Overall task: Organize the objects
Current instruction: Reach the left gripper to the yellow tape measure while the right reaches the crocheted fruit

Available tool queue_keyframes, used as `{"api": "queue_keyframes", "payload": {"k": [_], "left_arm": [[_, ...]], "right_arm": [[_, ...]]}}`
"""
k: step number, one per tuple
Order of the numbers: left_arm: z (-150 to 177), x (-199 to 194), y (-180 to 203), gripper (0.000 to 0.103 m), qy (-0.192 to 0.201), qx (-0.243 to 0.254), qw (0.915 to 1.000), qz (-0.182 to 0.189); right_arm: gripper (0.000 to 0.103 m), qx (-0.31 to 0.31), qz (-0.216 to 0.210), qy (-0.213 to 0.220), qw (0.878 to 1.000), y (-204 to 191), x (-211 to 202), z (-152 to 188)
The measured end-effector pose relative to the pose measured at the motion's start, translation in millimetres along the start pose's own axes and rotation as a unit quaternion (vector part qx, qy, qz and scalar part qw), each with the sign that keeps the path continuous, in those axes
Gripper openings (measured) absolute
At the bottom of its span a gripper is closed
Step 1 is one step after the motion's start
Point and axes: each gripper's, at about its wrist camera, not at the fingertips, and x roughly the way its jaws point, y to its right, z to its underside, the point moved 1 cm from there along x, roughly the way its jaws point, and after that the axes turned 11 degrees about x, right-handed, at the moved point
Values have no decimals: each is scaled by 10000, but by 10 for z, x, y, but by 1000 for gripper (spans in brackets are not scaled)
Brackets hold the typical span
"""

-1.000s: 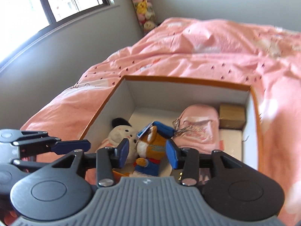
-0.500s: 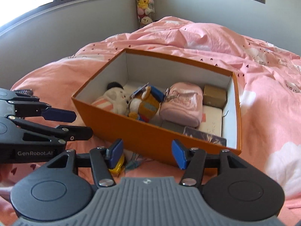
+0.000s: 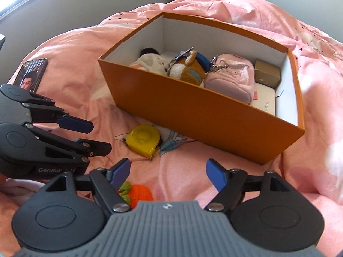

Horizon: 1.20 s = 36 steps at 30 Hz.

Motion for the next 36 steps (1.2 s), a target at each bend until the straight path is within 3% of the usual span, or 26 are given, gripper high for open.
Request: {"api": "queue_keyframes", "payload": {"k": [9, 12, 19, 22, 27, 31, 32, 33, 36], "left_arm": [[125, -20, -34, 57, -311, 287, 9987, 287], [124, 13, -30, 57, -395, 280, 9983, 333], [120, 43, -13, 58, -425, 352, 9979, 346], [111, 42, -6, 58, -396, 379, 9979, 347], [50, 18, -15, 58, -190, 312, 9987, 360], [-81, 29, -34, 61, 16, 142, 9992, 372], [-112, 41, -37, 64, 50, 89, 9993, 371], [-145, 58, -46, 65, 83, 33, 9992, 379], [-230, 129, -91, 68, 126, -139, 9989, 430]], "right_arm": [[72, -311, -329, -384, 9982, -125, 120, 22], [52, -417, -312, -765, 9957, -174, 240, 49], [52, -312, -597, -1278, 9895, -215, 393, 149], [50, -320, -465, -1431, 9881, -229, 466, 185], [38, -190, -533, -1339, 9894, -173, 433, 157], [35, -113, -435, -1026, 9937, -80, 328, 27], [27, -60, -388, -941, 9948, -42, 304, -19], [1, 41, -343, -878, 9955, 4, 290, -67], [2, 283, -210, -680, 9971, 152, 288, -207]]}}
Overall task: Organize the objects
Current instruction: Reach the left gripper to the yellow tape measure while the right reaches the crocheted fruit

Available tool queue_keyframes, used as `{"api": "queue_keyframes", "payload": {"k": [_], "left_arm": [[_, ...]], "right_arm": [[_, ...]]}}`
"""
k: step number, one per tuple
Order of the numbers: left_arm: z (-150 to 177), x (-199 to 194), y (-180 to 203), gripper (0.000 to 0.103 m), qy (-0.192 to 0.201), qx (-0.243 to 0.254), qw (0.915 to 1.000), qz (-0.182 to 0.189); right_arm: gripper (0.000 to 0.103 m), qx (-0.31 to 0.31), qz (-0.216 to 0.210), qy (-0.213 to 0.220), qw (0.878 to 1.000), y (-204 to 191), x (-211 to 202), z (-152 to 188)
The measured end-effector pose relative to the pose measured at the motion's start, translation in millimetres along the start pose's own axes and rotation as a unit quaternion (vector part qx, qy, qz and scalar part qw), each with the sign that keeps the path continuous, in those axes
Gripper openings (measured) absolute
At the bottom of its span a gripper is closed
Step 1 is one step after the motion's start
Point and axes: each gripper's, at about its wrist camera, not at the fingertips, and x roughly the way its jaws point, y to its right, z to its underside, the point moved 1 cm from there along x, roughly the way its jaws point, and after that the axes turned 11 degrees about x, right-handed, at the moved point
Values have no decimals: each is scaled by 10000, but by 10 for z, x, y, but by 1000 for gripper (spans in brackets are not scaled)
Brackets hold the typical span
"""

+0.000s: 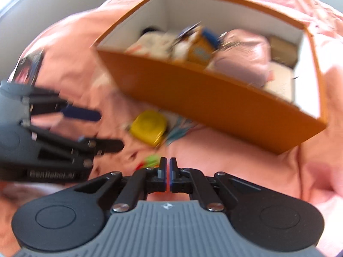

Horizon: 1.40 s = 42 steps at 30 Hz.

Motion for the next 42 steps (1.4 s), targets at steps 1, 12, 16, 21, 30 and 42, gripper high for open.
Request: {"api": "queue_keyframes", "payload": {"k": [1, 12, 16, 21, 30, 42], "left_arm": [[-19, 28, -20, 68, -5, -48, 10000, -8], [13, 133, -203, 68, -341, -172, 9993, -54], [11, 210, -224, 68, -406, -244, 9989, -73], [-27, 266, -202, 72, -348, -231, 9991, 77], [-111, 413, -160, 76, -413, -356, 9984, 133], [-168, 755, -142, 79, -782, -576, 9952, 74]], "right_arm": [[4, 9, 105, 31, 9999, 29, 12, -34], [39, -812, -398, -597, 9941, -264, 259, 91], [43, -1042, -210, -655, 9922, -301, 404, 95], [44, -1054, -288, -742, 9912, -243, 421, 93], [47, -866, -497, -773, 9920, -146, 400, 89], [48, -624, 299, -172, 9975, 251, 264, -136]]}}
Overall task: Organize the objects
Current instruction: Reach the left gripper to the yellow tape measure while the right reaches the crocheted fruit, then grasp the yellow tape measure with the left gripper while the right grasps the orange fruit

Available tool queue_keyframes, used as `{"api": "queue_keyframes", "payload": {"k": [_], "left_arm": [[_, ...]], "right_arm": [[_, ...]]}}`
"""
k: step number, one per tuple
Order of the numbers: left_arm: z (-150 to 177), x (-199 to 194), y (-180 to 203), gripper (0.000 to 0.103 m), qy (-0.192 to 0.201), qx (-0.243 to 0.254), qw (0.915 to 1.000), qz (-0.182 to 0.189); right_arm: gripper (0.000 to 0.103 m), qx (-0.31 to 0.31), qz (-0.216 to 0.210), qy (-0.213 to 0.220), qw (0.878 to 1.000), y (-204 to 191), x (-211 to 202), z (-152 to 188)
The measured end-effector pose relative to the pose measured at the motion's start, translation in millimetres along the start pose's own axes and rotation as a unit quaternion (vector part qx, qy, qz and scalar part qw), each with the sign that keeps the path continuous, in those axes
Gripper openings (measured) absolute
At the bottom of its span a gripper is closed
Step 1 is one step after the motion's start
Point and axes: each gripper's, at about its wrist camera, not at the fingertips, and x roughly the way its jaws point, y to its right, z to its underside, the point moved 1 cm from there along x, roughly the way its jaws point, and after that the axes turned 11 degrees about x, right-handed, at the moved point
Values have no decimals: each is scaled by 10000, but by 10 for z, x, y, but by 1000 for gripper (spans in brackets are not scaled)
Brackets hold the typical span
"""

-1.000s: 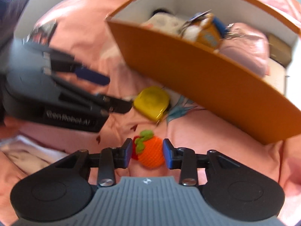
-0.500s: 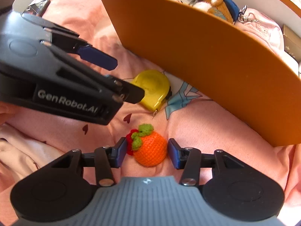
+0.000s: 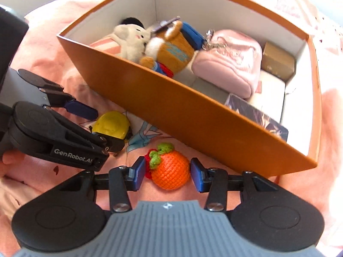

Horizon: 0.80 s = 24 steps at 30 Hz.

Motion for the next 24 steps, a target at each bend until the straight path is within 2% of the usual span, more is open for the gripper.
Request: {"api": "queue_keyframes", "payload": {"k": [9, 13, 15, 24], "left_arm": [[-14, 106, -12, 76, -156, -58, 9999, -29], [7, 100, -12, 67, -143, -69, 9999, 45], [20, 87, -7, 63, -125, -63, 9999, 67], [174, -121, -28, 63, 152, -133, 9998, 81]], "right_arm": [[48, 189, -98, 1, 9998, 72, 93, -22], [48, 214, -106, 27, 9997, 56, 73, -16], [48, 195, -92, 41, 9998, 48, 50, -5], [48, 124, -36, 179, 9998, -11, -7, 60]]}}
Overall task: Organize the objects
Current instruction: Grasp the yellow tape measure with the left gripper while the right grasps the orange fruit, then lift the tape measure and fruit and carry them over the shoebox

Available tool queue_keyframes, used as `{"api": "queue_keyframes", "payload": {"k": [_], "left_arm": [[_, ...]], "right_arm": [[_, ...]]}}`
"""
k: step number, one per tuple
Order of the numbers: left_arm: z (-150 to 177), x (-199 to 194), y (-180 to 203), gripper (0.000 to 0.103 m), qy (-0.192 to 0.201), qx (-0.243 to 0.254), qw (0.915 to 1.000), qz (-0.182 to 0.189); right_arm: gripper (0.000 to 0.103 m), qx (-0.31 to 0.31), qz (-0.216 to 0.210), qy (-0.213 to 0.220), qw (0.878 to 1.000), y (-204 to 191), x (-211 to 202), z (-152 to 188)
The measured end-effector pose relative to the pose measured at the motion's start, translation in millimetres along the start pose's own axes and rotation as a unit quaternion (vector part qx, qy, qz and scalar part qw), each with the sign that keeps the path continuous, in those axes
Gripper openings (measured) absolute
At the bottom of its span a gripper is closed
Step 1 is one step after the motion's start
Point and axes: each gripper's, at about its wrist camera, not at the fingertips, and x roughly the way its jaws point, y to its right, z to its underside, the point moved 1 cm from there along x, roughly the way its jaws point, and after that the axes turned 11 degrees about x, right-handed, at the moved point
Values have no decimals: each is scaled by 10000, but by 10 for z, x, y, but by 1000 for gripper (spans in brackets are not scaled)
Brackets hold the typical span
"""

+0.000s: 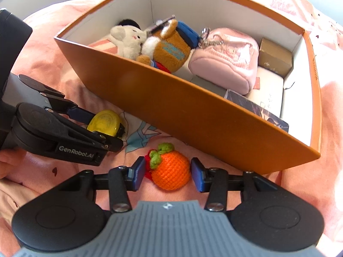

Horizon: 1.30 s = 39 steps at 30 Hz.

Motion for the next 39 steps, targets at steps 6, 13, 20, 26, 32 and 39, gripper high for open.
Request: {"api": "queue_keyframes", "payload": {"k": [6, 13, 20, 26, 32, 39], "left_arm": [[62, -358, 53, 63, 372, 1, 9992, 122], [-4, -918, 56, 63, 984, 218, 9944, 334], [-476, -1242, 144, 63, 1490, 958, 9841, 99], [-982, -1164, -9, 63, 1403, 1501, 9786, -143], [-1372, -796, -88, 63, 899, 2662, 9573, -675], [-1610, -334, -100, 63, 235, 3904, 9168, -810]], "right_arm": [[47, 35, -163, 234, 9996, -50, -224, -4], [47, -157, -228, 655, 9975, -170, -670, -23], [47, 180, -544, 1172, 9915, -50, -1069, -352], [47, 657, -848, 1362, 9848, 87, -1073, -877], [47, 920, -1113, 1230, 9818, 168, -732, -1414], [47, 789, -1044, 777, 9884, 242, -92, -1845]]}}
